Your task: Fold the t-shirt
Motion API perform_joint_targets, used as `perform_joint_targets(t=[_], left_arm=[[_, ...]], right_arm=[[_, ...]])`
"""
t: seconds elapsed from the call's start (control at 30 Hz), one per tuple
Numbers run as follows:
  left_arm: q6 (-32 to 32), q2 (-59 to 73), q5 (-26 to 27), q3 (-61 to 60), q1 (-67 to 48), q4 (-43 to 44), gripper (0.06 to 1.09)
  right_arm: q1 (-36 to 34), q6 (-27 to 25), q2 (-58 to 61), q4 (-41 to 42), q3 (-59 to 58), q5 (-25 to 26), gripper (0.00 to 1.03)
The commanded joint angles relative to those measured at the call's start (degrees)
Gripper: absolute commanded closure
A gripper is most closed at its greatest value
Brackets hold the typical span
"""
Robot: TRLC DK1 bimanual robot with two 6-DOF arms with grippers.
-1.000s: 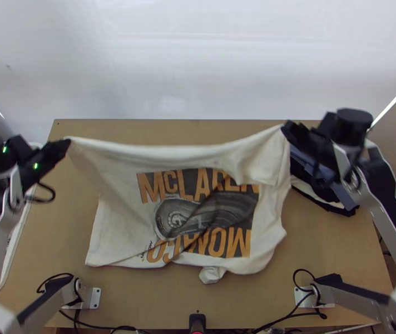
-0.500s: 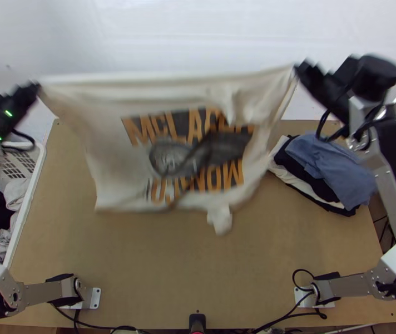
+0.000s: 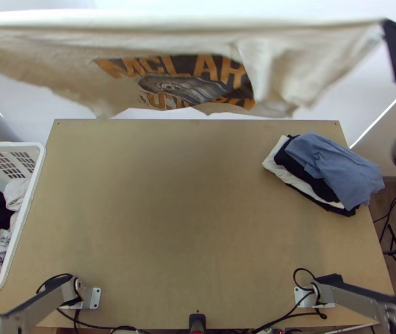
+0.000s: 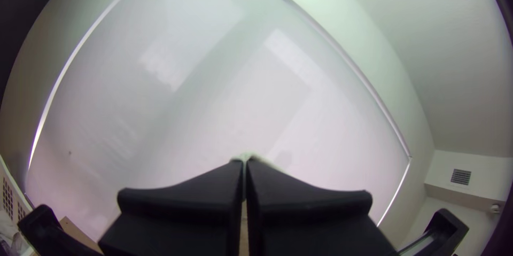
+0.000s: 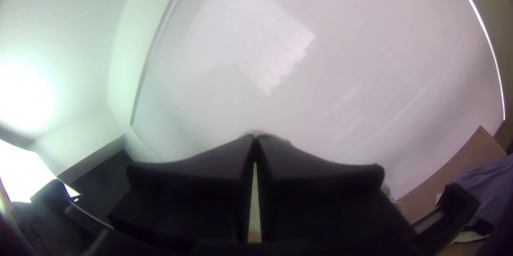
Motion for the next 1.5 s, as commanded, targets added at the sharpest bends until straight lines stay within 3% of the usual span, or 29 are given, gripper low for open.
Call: perform_joint_targets(t=[0.0,0.2,0.5,0.7,0.87,0.97,1.23,1.47], left_arm=[[-0.9,-11.4,0.7,-2.8,1.0,-4.6,1.05],[-0.6,-14.3,0.8,-4.9,1.1,-5.7,1.05],[1.3,-14.0,1.2,-10.1,1.4,-6.3,1.05],[12.5,-16.9,6.8,-32.8,0.4,-9.8,1.05],[24.7,-19.9,8.9,-56.1,-4.4,-7.2,1.05],[27.4,-17.1,8.1,-62.5,-7.4,-2.7,1.05],[28.9,-1.1,5.7,-60.7,-13.7,6.5,1.05],[29.7,18.0,5.0,-49.9,-12.5,11.9,1.05]], right_arm=[[0.0,0.8,-12.6,-10.0,-0.4,-1.9,1.00],[0.5,0.8,-15.8,-14.1,1.4,-2.2,1.00],[0.7,0.5,-11.3,-16.7,2.4,-2.6,1.00],[0.4,-1.9,-11.3,-16.3,-28.3,-4.1,1.00],[0.9,-3.7,-12.2,0.6,-58.1,-5.3,1.00],[1.1,-5.4,-7.7,8.7,-65.3,-5.2,1.00],[-0.3,-9.7,6.4,14.2,-59.5,-5.2,1.00],[-0.3,-10.7,17.7,15.2,-50.8,-5.2,1.00]])
